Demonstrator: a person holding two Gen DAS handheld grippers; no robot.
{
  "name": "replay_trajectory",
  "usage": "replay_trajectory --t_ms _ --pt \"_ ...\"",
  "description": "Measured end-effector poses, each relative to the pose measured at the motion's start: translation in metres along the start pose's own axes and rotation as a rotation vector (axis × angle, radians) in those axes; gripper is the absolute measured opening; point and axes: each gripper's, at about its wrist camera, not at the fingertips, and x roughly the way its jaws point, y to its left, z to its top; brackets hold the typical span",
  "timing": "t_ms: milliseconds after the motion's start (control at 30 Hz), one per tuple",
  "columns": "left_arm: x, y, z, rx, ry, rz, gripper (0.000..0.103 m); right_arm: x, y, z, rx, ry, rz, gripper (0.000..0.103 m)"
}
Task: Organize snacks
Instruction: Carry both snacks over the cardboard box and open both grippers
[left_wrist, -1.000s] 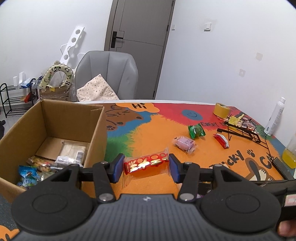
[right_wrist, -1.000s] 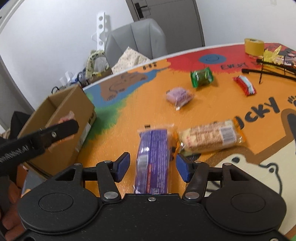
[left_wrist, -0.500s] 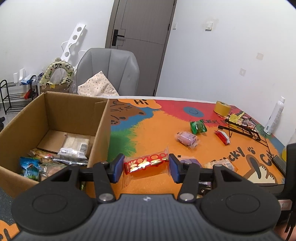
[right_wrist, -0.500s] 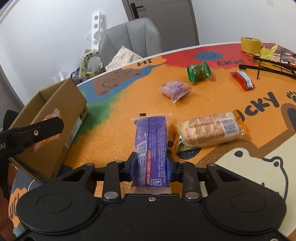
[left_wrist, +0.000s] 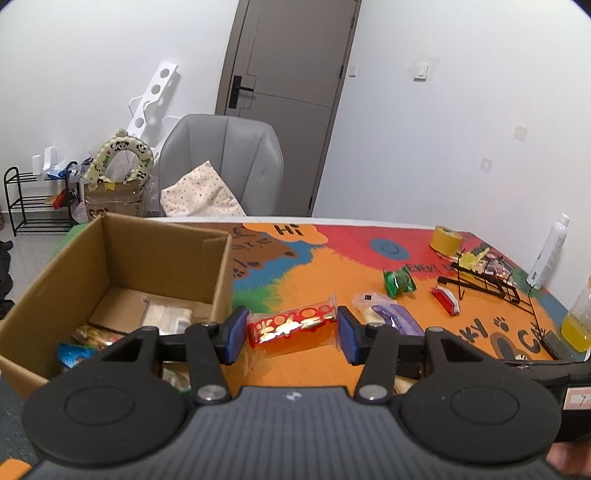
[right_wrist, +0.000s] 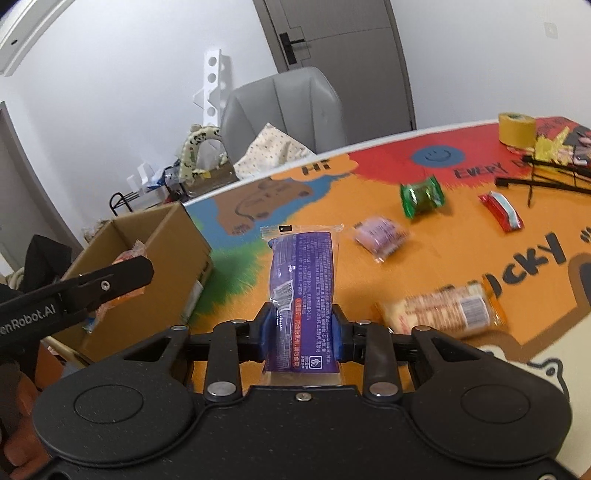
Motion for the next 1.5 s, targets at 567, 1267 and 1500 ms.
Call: replay_trajectory --t_ms 567,1267,1500 --pt "-0.014 0.059 0.022 -0.083 -0.062 0.098 0.050 0.003 0.045 0.028 -0.041 -0.036 0.057 0.029" --pt "-0.015 0.122 0.040 -0.177 -0.081 0.168 0.076 0.013 0.104 0.049 -0.125 -0.049 0.095 0.029" --pt "-0.032 0.132 0.032 -0.212 -0.091 0.161 0.076 0.020 0.124 0.051 -0.137 -0.038 0.126 0.029"
